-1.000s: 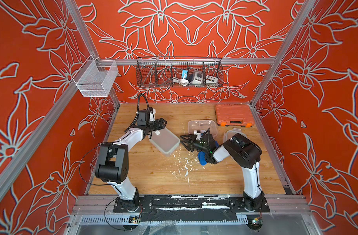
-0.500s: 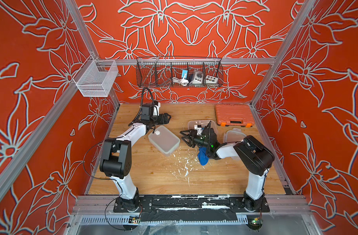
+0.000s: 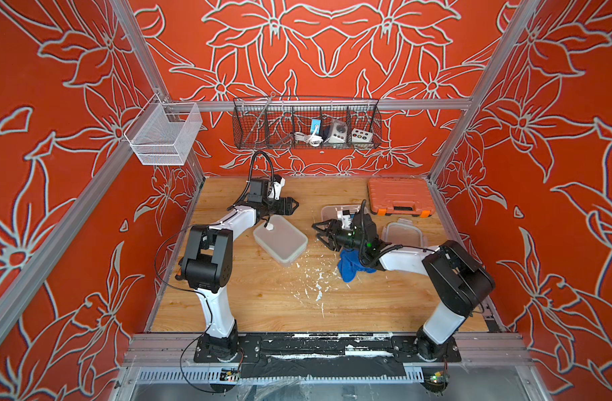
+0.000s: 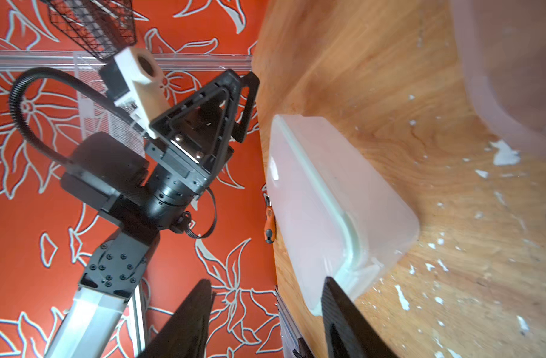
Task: Wipe the insides of the lunch boxes
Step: Adjust the lunch box at the center of the board.
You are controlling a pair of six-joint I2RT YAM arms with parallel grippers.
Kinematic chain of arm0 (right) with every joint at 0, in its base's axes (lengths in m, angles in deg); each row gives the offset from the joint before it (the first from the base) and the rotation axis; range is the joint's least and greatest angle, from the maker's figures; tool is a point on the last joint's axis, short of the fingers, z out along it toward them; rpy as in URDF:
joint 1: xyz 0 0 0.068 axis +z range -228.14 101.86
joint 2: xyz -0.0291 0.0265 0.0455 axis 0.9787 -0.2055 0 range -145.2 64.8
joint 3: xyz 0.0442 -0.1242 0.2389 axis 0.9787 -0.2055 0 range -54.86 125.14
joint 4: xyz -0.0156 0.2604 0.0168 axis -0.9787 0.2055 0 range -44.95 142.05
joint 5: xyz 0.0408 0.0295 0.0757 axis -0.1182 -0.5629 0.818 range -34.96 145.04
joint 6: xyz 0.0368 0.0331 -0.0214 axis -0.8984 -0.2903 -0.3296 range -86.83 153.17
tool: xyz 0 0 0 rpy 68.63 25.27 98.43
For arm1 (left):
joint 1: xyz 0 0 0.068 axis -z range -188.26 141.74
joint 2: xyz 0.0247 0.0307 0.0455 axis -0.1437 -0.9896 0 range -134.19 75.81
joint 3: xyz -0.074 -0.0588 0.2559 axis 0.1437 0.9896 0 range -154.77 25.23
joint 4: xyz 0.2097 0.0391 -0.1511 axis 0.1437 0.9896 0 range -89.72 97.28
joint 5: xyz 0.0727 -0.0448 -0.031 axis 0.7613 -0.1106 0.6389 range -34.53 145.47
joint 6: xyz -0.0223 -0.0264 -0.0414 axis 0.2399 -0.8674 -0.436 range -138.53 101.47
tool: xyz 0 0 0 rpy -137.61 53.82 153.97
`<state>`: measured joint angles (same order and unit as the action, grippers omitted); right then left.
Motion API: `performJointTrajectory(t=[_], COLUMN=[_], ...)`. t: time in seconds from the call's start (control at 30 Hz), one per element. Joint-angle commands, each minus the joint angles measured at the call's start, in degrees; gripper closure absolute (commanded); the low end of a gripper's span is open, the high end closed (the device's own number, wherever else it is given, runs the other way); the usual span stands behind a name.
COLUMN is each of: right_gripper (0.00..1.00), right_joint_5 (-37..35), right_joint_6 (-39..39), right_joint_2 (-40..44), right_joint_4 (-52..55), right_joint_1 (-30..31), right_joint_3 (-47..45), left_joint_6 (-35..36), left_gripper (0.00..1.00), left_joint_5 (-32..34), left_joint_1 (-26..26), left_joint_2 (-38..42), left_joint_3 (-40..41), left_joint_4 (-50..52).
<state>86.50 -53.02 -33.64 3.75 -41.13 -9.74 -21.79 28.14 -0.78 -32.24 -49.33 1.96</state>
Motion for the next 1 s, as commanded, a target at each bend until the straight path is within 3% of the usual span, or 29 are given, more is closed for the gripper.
performJointTrajectory(t=[0.0, 0.37, 0.8, 0.97], right_gripper=[0.41, 0.4, 0.4, 0.4], right_joint_5=[-0.7, -2.2, -6.0, -7.3], right_joint_6=[-0.4, -5.9, -11.2, -11.6], right_joint_2=[-1.7, -7.0, -13.0, -15.7], right_joint_4=[1.0, -5.9, -13.6, -14.6], right_joint_1=[2.5, 8.9, 11.3, 10.8], right_joint_3=[0.4, -0.4, 0.5, 3.1], left_joint_6=[3.3, 6.1, 4.8, 3.4], left_gripper=[0.21, 0.26, 0.39, 0.41], left_joint_5=[-1.9, -0.8, -1.7, 1.2], left_joint_1=[0.2, 0.1, 0.1, 0.2], left_joint_2=[-1.6, -7.8, -3.5, 0.9], left_joint_3=[-1.0, -7.3, 1.6, 6.3], left_joint_4=[1.7, 6.2, 5.5, 5.9])
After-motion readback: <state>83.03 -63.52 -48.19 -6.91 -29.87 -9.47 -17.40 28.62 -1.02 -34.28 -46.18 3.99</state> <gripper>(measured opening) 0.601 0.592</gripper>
